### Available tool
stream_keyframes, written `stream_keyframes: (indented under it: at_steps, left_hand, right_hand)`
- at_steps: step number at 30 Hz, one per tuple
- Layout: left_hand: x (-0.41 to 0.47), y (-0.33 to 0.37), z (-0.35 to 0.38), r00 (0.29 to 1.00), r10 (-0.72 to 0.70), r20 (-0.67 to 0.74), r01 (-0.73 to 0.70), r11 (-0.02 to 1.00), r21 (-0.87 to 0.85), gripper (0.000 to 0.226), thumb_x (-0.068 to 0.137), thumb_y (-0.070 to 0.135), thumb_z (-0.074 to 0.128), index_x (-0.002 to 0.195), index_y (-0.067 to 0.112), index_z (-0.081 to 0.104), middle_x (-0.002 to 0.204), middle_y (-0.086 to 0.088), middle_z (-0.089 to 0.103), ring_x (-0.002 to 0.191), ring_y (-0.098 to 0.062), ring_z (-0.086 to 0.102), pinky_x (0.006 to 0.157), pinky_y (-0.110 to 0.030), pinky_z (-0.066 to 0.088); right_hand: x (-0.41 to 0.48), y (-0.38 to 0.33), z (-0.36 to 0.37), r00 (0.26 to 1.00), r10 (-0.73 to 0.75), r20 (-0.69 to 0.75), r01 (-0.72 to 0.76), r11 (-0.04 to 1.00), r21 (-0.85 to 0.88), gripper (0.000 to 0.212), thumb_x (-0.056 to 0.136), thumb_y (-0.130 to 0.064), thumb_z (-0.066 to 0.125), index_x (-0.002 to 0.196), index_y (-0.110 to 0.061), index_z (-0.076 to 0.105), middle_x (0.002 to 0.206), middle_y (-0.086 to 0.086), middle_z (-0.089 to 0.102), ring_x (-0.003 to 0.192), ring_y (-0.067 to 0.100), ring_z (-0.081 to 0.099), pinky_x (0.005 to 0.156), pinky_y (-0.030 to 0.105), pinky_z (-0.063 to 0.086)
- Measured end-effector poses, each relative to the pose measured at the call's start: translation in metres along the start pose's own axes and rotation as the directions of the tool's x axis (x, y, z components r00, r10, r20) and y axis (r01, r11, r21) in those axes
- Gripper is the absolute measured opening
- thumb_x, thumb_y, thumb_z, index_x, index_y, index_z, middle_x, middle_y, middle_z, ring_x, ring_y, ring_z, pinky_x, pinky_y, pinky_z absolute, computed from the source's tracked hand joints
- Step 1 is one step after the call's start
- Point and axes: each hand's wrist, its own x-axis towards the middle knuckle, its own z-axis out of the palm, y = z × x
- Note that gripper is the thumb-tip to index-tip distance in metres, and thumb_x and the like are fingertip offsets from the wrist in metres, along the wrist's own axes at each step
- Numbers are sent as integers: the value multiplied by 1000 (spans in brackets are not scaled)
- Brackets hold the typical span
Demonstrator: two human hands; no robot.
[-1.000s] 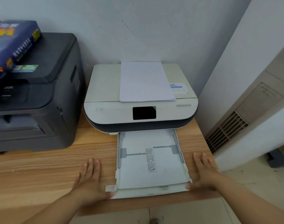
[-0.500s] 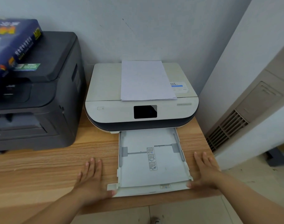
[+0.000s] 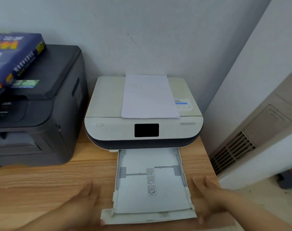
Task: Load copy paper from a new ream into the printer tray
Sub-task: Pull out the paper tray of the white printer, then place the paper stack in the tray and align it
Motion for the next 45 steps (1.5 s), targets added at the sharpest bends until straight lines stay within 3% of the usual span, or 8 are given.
stream_keyframes:
  at_steps: [6, 10, 13, 20, 23, 28, 33, 45]
  left_hand:
    - [-17, 34, -120, 956, 122, -266, -184, 958, -220, 39, 87, 49, 50, 110, 21, 62, 114, 0, 62, 104, -16, 56, 90, -26, 42]
    - [-5, 59, -182, 835, -64, -546, -331, 734, -593, 28, 90, 36, 50, 105, 15, 60, 104, -3, 61, 101, -21, 57, 88, -33, 42]
    - [18, 70, -210, 841, -173, -513, -344, 560, -754, 20, 92, 28, 48, 99, 10, 55, 109, -9, 59, 105, -28, 57, 95, -41, 45]
    - [51, 78, -226, 907, -250, -339, -251, 325, -912, 16, 90, 10, 44, 77, 5, 53, 79, -10, 58, 68, -23, 54, 79, -33, 47]
    - [57, 80, -230, 905, -268, -330, -237, 326, -915, 18, 91, 9, 43, 76, 4, 52, 75, -10, 55, 61, -21, 49, 65, -29, 46]
    - [57, 98, -232, 894, -240, -378, -198, 544, -815, 27, 93, 17, 44, 69, 6, 44, 68, -9, 45, 58, -21, 42, 59, -28, 36]
    - [64, 104, -227, 883, -210, -421, -222, 603, -766, 40, 92, 25, 48, 117, -5, 50, 111, -20, 55, 100, -36, 53, 79, -35, 40]
    - [38, 86, -162, 921, -85, -380, -375, 69, -924, 26, 93, 11, 46, 119, 7, 49, 100, -8, 64, 63, -14, 64, 54, -21, 50]
  right_hand:
    - [-26, -10, -124, 933, -152, -325, 244, 933, 265, 58, 86, -42, 60, 136, -20, 44, 140, 1, 49, 125, 17, 48, 104, 32, 36]
    - [-13, -28, -184, 880, 7, -474, 425, 433, 795, 38, 91, -28, 57, 122, -7, 55, 106, 7, 65, 97, 20, 62, 85, 32, 50]
    - [1, -42, -205, 875, 159, -457, 404, 281, 871, 37, 92, -19, 53, 126, -2, 49, 96, 8, 60, 92, 22, 60, 81, 33, 49]
    - [18, -64, -213, 912, 208, -353, 318, 181, 931, 21, 94, -5, 41, 109, 1, 54, 72, 9, 50, 64, 18, 49, 96, 35, 47]
    - [27, -72, -217, 904, 229, -361, 320, 200, 926, 26, 91, -6, 44, 115, -4, 55, 83, 12, 55, 68, 20, 49, 76, 31, 51]
    - [27, -76, -222, 915, 210, -344, 288, 258, 922, 16, 91, -11, 48, 106, -12, 53, 90, 9, 50, 63, 16, 40, 54, 22, 38]
    - [31, -78, -216, 906, 146, -397, 354, 252, 901, 28, 95, -8, 43, 122, -4, 49, 72, 6, 48, 57, 16, 47, 71, 32, 52]
    - [14, -62, -147, 923, -44, -382, 381, -24, 924, 14, 97, -14, 45, 108, -8, 50, 83, 10, 62, 68, 19, 61, 58, 27, 51]
